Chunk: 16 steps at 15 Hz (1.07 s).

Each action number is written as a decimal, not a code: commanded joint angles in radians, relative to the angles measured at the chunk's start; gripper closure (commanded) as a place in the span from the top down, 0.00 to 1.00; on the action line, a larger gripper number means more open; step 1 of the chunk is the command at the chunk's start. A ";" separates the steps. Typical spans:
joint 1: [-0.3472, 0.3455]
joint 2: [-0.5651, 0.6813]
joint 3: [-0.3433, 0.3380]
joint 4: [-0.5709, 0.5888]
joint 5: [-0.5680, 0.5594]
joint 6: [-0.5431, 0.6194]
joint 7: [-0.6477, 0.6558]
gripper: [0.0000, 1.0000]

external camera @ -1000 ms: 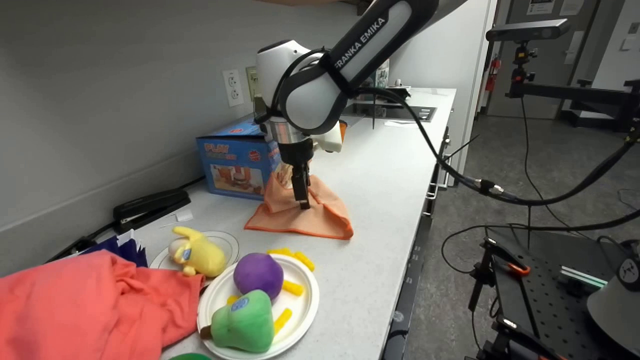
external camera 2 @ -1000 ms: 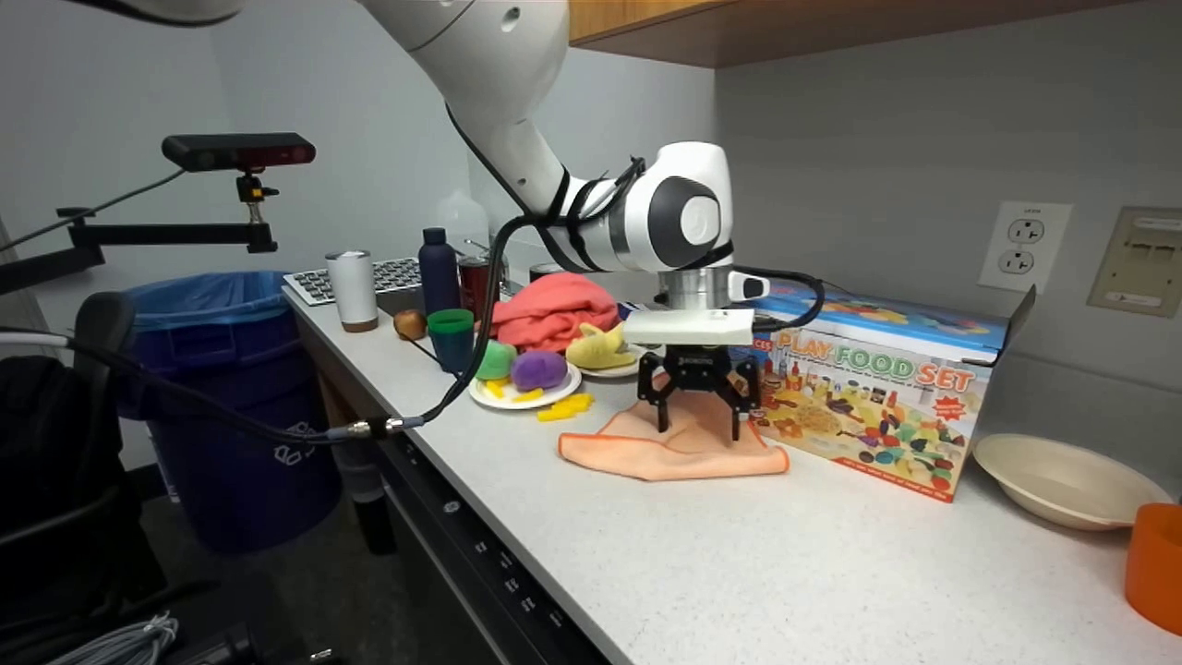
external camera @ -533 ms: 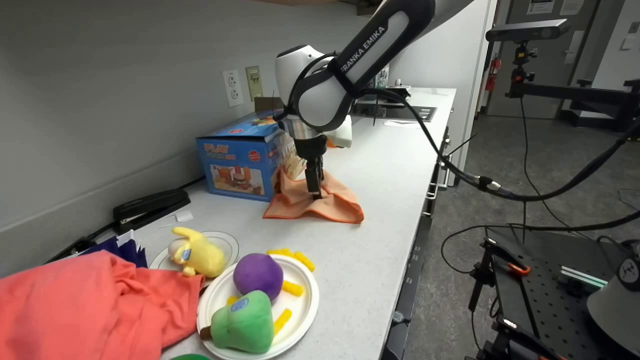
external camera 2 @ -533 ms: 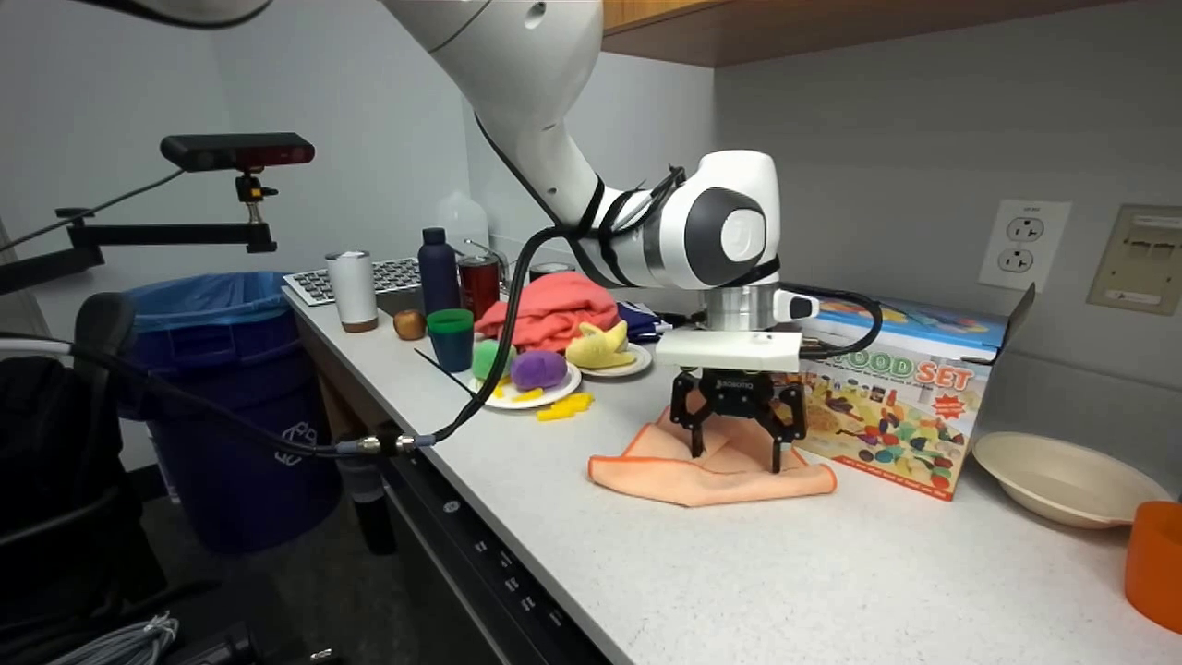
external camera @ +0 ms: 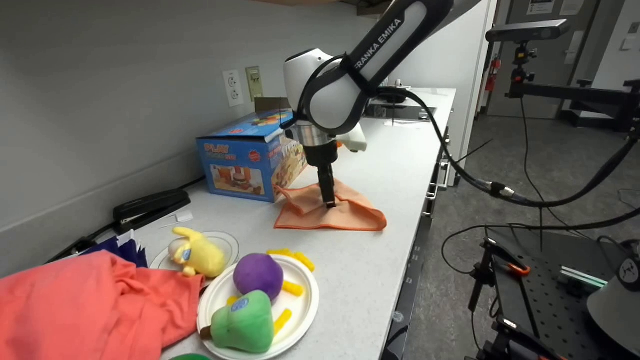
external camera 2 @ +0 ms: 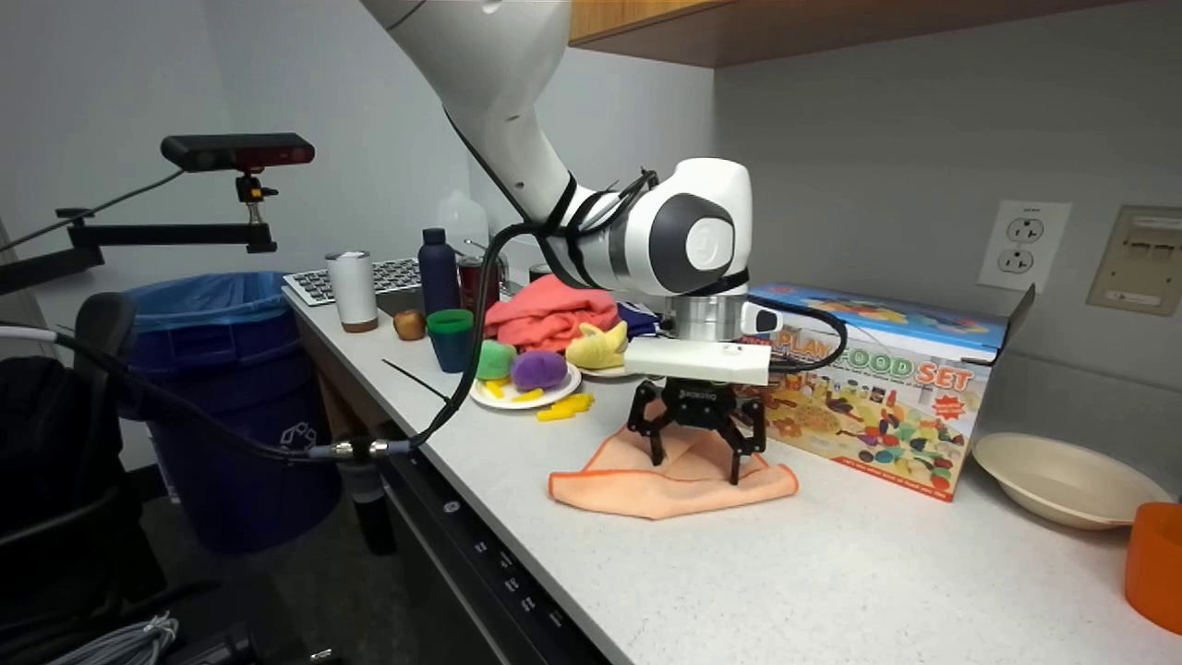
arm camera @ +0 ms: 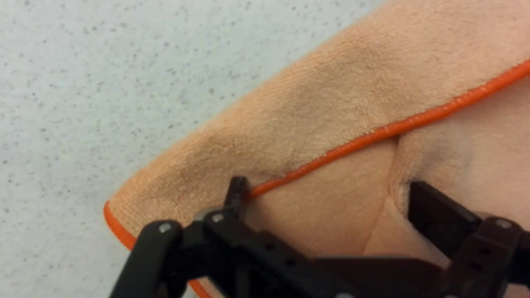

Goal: Unfold the orange cloth

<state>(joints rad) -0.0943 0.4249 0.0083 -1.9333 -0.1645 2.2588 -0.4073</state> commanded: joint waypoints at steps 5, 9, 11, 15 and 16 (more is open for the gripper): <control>-0.014 -0.190 0.016 -0.192 0.007 -0.025 -0.179 1.00; -0.005 -0.227 0.003 -0.200 -0.008 -0.021 -0.217 1.00; -0.005 -0.232 -0.003 -0.194 -0.006 -0.013 -0.218 1.00; 0.002 -0.241 -0.014 -0.212 -0.013 0.017 -0.164 1.00; 0.005 -0.245 -0.017 -0.223 -0.021 0.021 -0.151 1.00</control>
<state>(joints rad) -0.0944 0.2145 0.0026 -2.1105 -0.1672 2.2539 -0.5868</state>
